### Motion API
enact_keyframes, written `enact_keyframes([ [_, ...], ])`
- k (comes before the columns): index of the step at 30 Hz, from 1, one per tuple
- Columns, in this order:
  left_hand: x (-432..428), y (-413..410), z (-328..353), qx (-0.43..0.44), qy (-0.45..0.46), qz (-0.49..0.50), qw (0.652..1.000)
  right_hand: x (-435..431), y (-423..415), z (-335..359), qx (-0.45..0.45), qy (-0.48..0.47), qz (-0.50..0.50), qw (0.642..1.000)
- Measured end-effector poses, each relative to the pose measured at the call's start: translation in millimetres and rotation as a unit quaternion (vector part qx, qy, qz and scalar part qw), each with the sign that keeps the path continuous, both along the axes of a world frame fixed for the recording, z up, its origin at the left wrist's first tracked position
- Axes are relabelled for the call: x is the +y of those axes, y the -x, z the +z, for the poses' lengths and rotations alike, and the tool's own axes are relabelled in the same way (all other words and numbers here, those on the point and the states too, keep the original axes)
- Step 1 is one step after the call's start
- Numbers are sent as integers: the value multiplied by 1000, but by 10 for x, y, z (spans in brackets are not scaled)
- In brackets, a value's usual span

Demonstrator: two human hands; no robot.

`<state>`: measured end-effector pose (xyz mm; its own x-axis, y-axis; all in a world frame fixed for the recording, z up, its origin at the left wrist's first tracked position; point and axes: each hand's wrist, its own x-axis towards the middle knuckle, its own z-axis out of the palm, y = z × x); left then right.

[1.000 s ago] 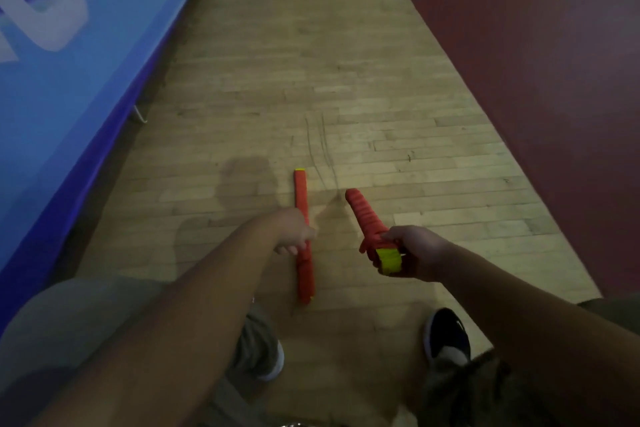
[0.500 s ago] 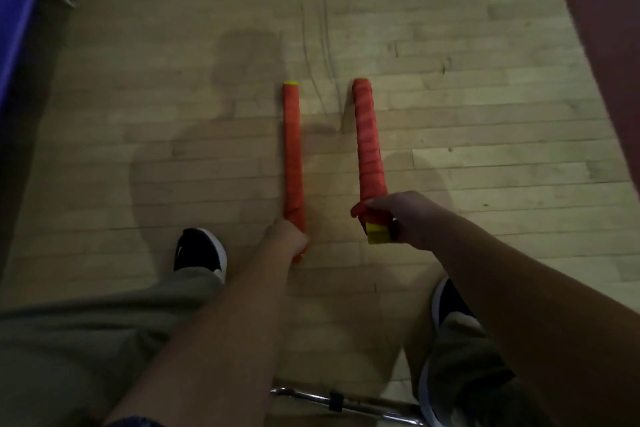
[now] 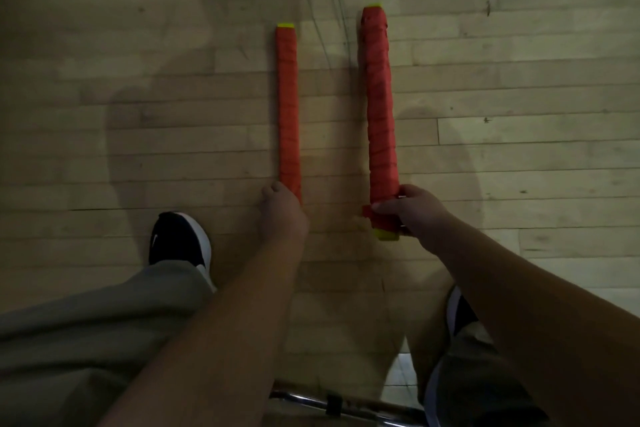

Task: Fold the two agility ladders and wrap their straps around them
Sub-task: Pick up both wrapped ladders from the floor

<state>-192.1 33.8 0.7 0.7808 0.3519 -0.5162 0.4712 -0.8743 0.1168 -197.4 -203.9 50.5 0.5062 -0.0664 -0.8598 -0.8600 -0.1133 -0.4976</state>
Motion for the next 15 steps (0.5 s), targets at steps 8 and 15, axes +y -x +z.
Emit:
enact_keyframes([
  [8, -4, 106, 48, -58, 76, 69, 993, 73, -78, -64, -32, 12, 5, 999],
  [15, -59, 34, 89, -30, 444, 317, 838, 186, -77, -65, -32, -7, -1, 999],
])
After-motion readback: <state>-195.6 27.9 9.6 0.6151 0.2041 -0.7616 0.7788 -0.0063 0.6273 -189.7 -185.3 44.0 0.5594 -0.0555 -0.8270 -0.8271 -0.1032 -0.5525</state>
